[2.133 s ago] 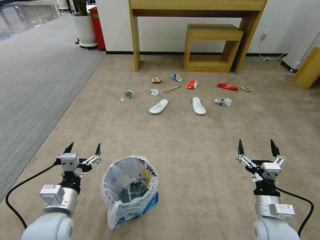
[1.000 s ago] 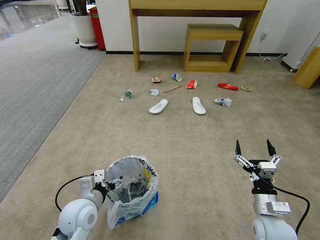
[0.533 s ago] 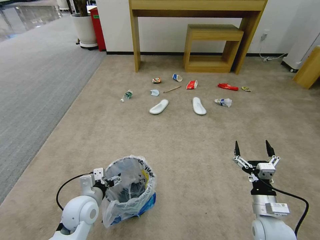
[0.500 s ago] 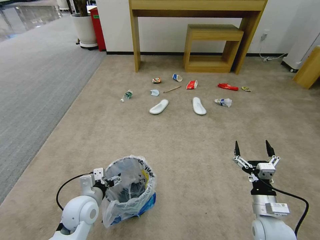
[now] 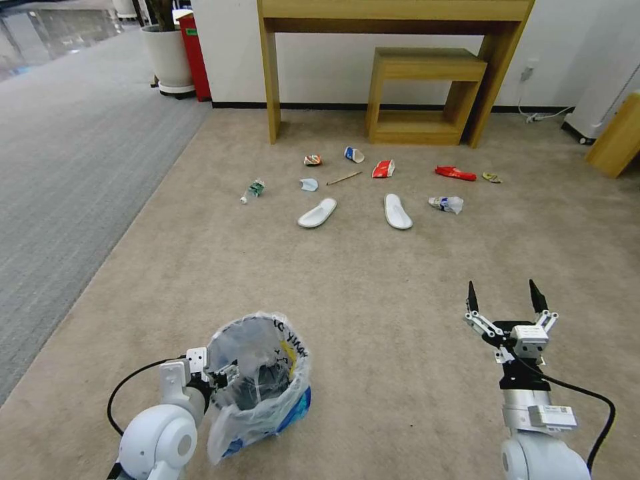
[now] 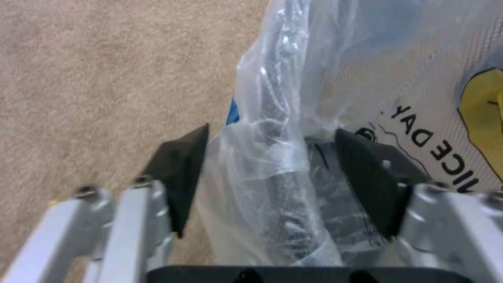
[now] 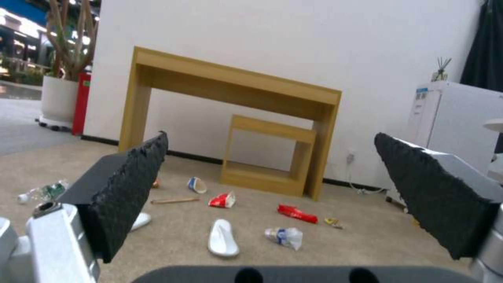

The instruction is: Pick up the trash bin and place the garbage on the floor into it.

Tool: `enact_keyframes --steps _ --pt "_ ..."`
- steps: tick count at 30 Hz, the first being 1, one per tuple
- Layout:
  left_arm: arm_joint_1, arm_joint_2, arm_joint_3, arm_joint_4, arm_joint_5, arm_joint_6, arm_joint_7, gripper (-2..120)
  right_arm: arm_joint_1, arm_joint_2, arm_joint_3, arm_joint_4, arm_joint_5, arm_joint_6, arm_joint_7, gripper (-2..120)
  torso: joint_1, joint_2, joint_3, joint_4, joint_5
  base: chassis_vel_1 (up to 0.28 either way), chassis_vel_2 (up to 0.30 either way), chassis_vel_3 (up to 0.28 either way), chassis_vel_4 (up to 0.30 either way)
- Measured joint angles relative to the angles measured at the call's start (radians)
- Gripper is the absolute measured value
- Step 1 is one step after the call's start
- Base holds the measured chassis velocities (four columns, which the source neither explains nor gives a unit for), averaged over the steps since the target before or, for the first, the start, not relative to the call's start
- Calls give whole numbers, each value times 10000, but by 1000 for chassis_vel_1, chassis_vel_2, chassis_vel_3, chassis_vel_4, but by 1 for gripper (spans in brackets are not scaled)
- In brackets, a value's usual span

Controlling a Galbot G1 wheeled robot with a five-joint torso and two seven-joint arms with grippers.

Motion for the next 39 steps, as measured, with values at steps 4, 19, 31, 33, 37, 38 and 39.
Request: enact_keyframes --steps 4,19,31,33,37,38,39 --pt "140 10 -30 -172 -77 -7 -62 43 -2 -3 0 30 -9 12 0 100 0 0 0 0 1 0 0 0 0" --pt "286 -149 27 -550 -603 -39 -372 2 0 -100 -11 46 -120 53 124 100 0 0 -2 -1 2 0 0 0 0" --pt "238 -574 -621 -1511 -1781 -41 -742 2 54 -191 -17 118 -52 -70 496 100 0 0 -2 0 3 0 0 0 0" --pt "219 -609 -718 -1639 -1945 -44 -790 2 61 -192 -11 118 -41 -71 497 100 0 0 -2 0 2 0 0 0 0" --pt "126 -767 -1392 -2326 -2970 -50 -1224 2 111 -195 16 116 23 -71 523 100 0 1 -2 0 3 0 0 0 0" --pt "93 -824 -1688 -2538 -3428 -50 -1494 2 129 -195 26 117 37 -73 550 100 0 2 -2 0 2 0 0 0 0" --pt "59 -886 -1964 -2691 -3802 -50 -1710 2 145 -195 36 126 64 -84 570 100 0 2 -2 0 4 0 0 0 0"
